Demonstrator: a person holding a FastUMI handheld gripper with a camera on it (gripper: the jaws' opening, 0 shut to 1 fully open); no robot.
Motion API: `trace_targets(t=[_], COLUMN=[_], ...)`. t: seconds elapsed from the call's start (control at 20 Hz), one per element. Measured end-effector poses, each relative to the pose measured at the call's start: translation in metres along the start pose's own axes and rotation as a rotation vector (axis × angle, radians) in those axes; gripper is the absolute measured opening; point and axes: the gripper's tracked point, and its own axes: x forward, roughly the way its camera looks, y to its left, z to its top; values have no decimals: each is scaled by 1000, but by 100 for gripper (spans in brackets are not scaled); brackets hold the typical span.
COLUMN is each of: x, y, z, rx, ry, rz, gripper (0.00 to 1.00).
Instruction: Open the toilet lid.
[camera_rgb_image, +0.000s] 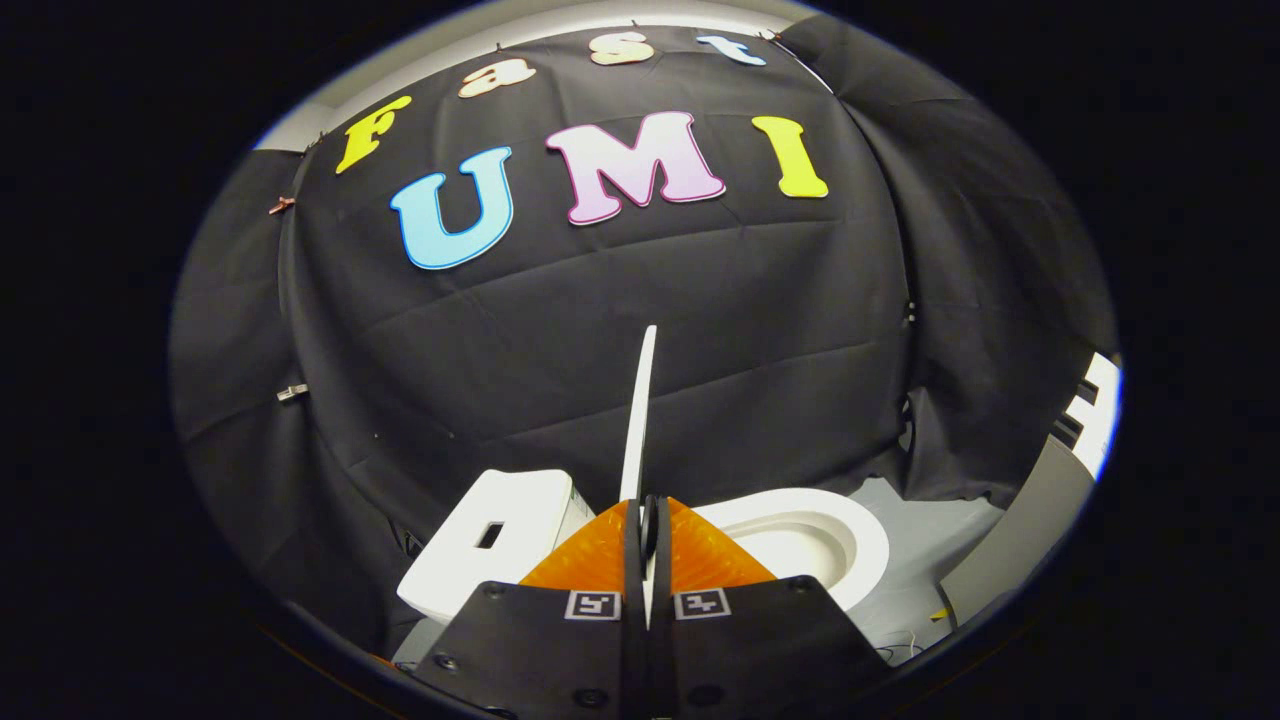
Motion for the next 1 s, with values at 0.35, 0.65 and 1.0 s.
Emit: trace_targets(t=[0.35, 0.65, 1.0], x=[0, -2, 1], y=[35, 67, 99], z=[-1, -7, -14], rx=[-38, -118, -154], ry=[-20, -56, -100], rz=[7, -23, -18], gripper=[5, 5, 6])
